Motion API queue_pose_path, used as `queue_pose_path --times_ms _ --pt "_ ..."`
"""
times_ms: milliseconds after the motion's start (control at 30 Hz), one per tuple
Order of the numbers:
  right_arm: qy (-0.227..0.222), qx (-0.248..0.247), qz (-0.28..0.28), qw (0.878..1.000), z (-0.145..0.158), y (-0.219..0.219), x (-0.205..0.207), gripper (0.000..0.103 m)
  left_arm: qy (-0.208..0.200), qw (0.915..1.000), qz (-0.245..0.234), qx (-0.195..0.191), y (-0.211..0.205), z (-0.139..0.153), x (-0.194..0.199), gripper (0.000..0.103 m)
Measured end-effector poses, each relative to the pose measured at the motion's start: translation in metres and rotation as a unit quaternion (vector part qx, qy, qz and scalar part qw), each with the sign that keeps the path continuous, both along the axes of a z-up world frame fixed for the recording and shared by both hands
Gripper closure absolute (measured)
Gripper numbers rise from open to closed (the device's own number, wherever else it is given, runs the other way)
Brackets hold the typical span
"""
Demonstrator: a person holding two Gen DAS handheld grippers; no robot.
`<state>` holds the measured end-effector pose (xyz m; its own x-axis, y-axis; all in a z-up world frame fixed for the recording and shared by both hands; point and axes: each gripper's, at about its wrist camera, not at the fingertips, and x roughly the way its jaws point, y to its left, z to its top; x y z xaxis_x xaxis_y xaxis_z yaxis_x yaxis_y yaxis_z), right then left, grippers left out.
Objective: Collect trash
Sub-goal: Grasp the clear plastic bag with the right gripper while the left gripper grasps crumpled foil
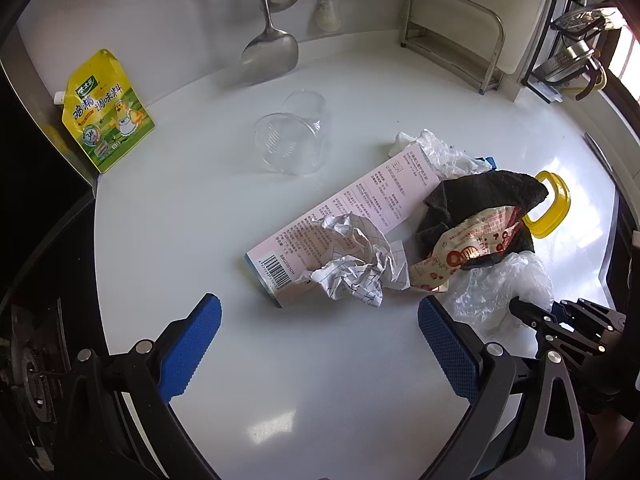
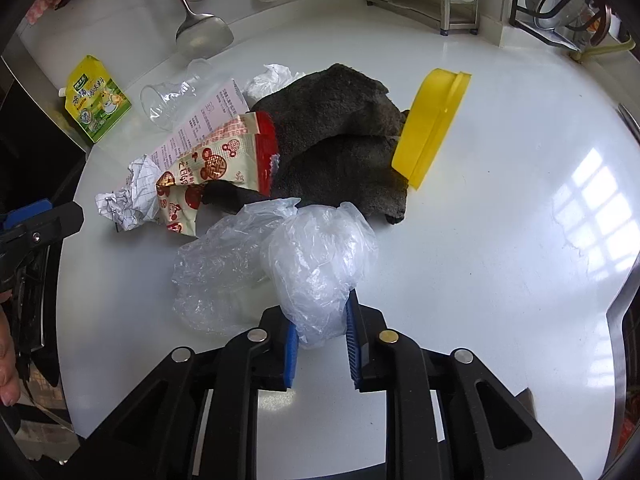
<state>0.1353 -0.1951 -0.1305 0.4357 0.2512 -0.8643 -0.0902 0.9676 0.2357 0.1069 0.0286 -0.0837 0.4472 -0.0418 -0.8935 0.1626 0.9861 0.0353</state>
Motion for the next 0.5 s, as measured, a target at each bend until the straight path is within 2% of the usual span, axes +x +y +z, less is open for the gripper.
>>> queue_pose_path --times_ms 167,400,500 --pt "-0.007 0.026 -0.006 1.0 0.01 -0.016 -0.018 0.088 -0.005 1.0 -0.004 -0.002 -0.01 -0.003 0.006 0.006" --pt "-0.018 0.045 -0.017 0.999 0.025 -0.031 -0.054 0.088 -0.003 0.9997 -0.006 0.025 -0.023 -0.025 0.017 0.007" --pt "-0.021 0.05 -0.011 0.998 0.029 -0.03 -0.07 0.088 0.017 0.9997 -0.001 0.018 -0.023 -0.038 0.026 0.015"
